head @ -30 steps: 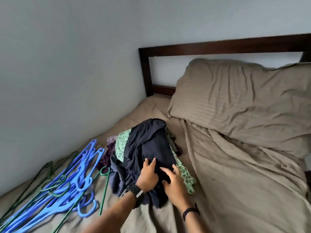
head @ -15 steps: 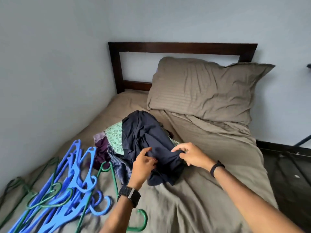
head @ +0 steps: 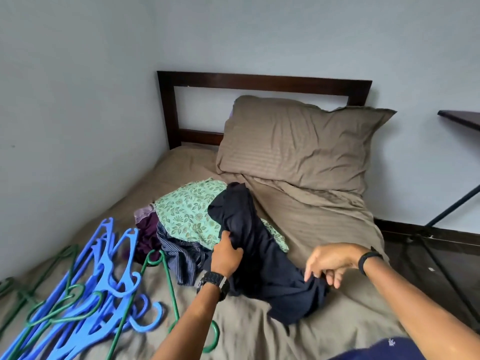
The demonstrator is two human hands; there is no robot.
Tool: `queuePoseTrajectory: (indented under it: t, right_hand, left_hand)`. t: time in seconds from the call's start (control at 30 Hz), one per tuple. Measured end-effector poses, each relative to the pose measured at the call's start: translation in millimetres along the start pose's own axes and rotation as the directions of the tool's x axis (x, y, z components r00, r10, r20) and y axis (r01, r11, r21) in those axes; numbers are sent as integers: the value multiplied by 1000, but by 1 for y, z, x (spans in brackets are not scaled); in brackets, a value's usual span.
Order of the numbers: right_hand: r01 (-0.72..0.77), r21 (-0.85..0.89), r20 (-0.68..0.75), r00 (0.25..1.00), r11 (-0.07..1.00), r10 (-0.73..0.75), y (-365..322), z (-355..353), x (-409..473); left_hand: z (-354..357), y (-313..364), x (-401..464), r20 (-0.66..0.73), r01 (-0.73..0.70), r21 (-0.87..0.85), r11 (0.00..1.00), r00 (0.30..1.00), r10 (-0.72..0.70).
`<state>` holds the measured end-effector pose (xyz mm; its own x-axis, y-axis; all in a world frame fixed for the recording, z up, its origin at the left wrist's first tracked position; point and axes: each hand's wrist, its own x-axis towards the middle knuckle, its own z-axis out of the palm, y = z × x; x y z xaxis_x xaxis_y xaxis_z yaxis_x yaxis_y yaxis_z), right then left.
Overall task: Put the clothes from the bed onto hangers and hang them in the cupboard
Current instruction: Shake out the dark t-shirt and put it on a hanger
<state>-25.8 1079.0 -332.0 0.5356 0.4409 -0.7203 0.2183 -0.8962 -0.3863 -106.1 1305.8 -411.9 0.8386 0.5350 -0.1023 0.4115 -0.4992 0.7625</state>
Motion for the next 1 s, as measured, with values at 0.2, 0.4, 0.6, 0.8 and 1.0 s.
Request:
queuePoseTrajectory:
  t: [0.2, 0.4, 0.6, 0.8, 1.0]
  right_hand:
    - [354, 48, -499, 818, 934, -285, -23, 13, 34]
    - [408, 97, -479, 819, 908, -316, -44, 36, 72]
    - [518, 458, -558, 800, 722, -220, -7, 13, 77]
    - [464, 629, -504, 854, 624, -127, 34, -38, 53]
    - [295, 400, -383, 914, 868, -134, 77, -73, 55]
  left_hand:
    - [6, 27, -19, 163, 140, -266, 954, 982, -99]
    - [16, 45, -50, 561, 144, -153, 978, 827, -34]
    - [16, 43, -20, -180, -107, 30, 994, 977, 111]
    - [34, 67, 27, 125, -332, 340, 880, 943, 308]
    - [60, 84, 68, 364, -470, 527, 708, 878, 312]
